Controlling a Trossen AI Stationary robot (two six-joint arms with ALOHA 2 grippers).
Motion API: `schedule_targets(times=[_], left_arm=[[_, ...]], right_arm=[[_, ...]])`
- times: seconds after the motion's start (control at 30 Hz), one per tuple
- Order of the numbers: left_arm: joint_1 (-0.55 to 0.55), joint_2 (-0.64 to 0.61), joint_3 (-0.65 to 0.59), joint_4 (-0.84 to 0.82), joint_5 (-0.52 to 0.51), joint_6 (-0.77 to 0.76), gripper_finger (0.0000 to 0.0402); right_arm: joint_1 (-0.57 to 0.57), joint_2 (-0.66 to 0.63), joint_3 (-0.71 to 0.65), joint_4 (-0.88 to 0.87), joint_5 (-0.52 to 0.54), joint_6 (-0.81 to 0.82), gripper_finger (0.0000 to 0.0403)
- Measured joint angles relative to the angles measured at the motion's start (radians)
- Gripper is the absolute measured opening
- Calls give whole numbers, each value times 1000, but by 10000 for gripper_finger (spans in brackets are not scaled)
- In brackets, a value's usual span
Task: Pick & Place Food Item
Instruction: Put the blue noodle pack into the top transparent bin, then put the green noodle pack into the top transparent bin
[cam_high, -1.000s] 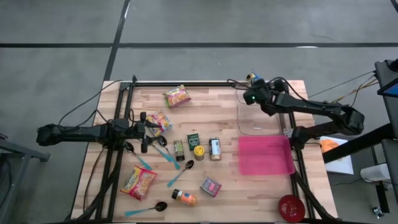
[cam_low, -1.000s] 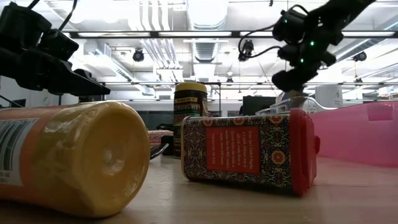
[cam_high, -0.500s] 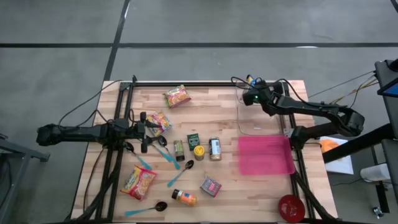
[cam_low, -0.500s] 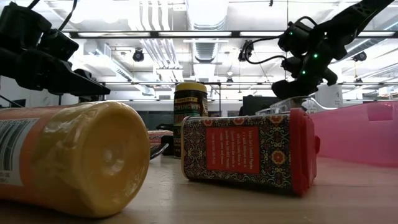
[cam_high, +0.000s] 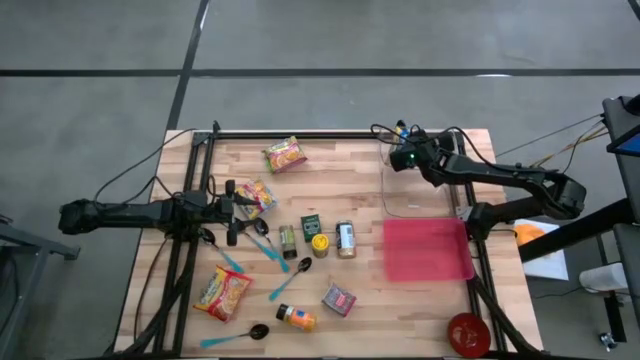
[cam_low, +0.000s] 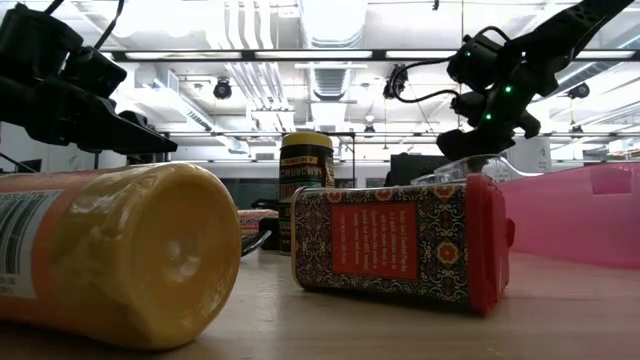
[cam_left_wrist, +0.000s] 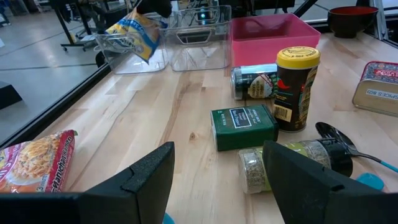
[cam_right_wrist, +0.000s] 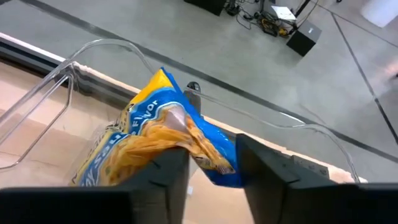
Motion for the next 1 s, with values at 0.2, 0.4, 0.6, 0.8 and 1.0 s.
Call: schedule_targets(times=[0.2, 0.4, 0.6, 0.8, 1.0], left_arm=[[0, 0, 0, 0, 0, 2, 244], [0, 0, 0, 0, 0, 2, 244], [0, 0, 0, 0, 0, 2, 244], [0, 0, 0, 0, 0, 2, 244], [0, 0, 0, 0, 0, 1, 244]], right_arm=[[1, 0, 0, 7, -16, 12, 202], [0, 0, 0, 9, -9, 13, 262], [0, 0, 0, 9, 4, 73, 295], [0, 0, 8, 9, -19, 117, 311], [0, 0, 7, 9, -19, 118, 312]])
